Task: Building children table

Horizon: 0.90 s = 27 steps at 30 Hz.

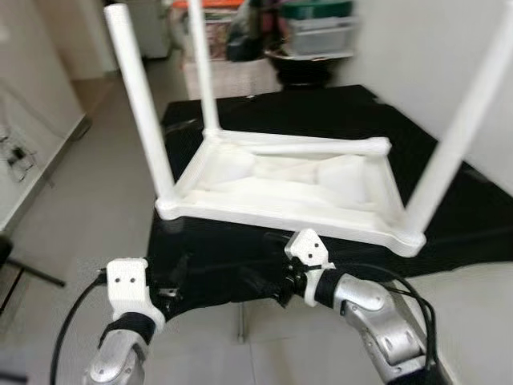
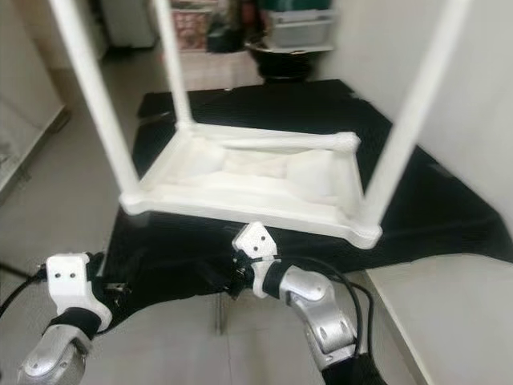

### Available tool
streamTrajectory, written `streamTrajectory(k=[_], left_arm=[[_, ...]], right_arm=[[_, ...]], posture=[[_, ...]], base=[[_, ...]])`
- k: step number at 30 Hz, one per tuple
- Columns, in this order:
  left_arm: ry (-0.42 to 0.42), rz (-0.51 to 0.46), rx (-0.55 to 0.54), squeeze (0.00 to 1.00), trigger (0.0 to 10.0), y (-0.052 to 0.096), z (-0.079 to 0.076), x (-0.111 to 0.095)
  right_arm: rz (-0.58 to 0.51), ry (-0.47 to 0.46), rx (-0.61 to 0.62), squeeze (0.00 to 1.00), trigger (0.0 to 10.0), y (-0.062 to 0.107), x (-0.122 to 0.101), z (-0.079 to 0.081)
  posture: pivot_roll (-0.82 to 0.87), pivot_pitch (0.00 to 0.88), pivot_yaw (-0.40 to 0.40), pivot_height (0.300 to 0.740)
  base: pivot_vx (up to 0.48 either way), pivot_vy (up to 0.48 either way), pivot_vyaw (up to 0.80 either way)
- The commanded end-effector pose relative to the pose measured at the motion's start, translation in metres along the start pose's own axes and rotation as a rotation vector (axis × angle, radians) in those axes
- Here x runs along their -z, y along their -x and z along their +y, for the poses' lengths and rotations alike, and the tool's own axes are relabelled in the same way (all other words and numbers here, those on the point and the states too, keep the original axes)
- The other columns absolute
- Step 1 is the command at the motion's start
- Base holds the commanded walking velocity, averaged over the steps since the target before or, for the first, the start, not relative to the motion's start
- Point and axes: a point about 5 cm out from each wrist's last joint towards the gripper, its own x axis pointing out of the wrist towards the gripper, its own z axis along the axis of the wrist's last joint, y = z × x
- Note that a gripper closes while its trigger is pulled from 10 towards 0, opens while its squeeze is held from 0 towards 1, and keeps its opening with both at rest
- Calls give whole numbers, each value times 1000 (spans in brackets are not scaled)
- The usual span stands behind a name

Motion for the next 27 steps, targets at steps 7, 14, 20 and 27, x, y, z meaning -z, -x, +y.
streamTrajectory(k=[7,14,20,27], left_arm=[[8,0,15,0,10000,-1,-4,0],[30,-9,3,0,10000,-2,-2,0],[29,-8,-8,0,10000,-2,0,2],[15,-2,-28,0,10000,-1,2,3]], right_arm=[[20,4,20,0,10000,4,2,-5],[29,18,18,0,10000,4,3,-5],[40,38,16,0,10000,4,3,-5],[64,111,36,0,10000,0,0,-7]], posture=[[-7,0,11,740],[-10,0,11,740],[-9,0,12,740],[-6,0,14,740]], base=[[0,-454,0],[0,-131,0],[0,0,0],[0,0,0]])
